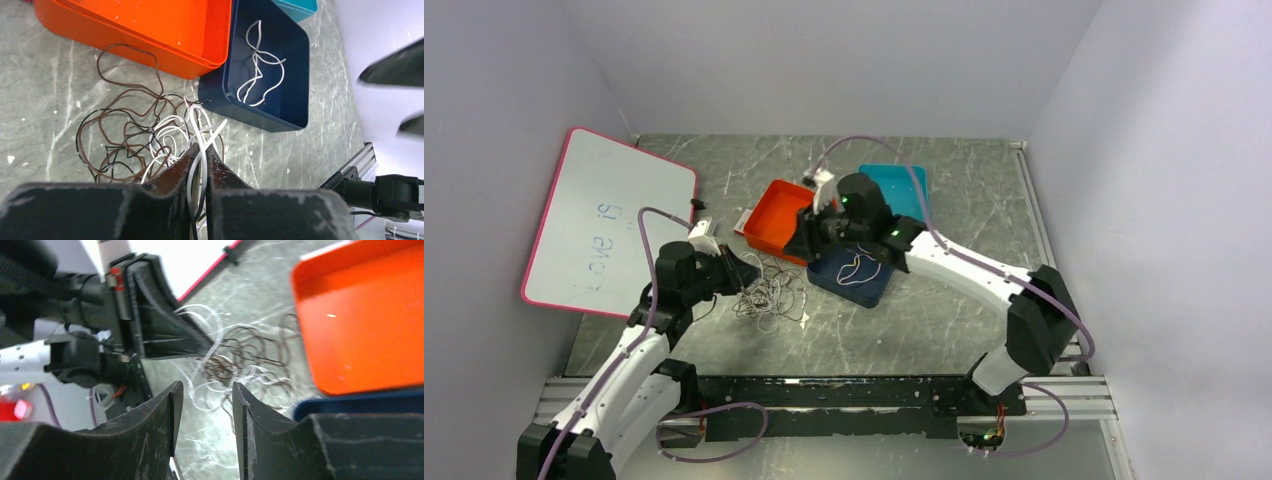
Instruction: Untangle the cables
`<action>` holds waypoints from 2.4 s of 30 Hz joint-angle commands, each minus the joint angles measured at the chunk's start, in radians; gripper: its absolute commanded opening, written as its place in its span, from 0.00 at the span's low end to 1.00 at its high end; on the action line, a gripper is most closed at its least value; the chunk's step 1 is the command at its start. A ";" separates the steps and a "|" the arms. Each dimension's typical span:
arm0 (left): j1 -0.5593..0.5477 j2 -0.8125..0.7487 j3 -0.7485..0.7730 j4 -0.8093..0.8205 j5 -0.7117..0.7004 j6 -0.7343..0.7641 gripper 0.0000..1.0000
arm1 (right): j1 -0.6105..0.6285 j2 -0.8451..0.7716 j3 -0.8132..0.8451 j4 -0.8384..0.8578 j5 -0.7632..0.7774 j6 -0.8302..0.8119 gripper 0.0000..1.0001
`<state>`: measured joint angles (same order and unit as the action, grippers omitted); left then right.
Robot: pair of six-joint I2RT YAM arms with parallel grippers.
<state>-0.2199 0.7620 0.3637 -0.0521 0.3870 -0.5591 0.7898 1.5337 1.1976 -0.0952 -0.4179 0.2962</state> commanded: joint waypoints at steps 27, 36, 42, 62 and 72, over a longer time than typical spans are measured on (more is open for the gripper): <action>-0.012 0.010 0.011 0.013 0.028 0.017 0.12 | 0.158 0.277 0.083 0.275 0.073 -0.151 0.40; -0.013 0.013 0.011 0.019 0.029 0.017 0.11 | 0.161 0.319 0.119 0.258 0.098 -0.172 0.40; -0.013 0.016 0.011 0.015 0.026 0.017 0.11 | 0.163 0.335 0.128 0.281 0.088 -0.162 0.29; -0.013 0.016 0.019 -0.018 -0.022 0.006 0.23 | 0.162 0.196 0.039 0.274 0.231 -0.165 0.00; -0.013 0.021 0.024 -0.027 -0.042 0.004 0.13 | 0.162 0.144 -0.006 0.242 0.293 -0.169 0.00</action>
<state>-0.2264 0.7826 0.3637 -0.0731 0.3637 -0.5575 0.9493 1.7100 1.2114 0.1596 -0.1692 0.1410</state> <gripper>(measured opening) 0.172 0.009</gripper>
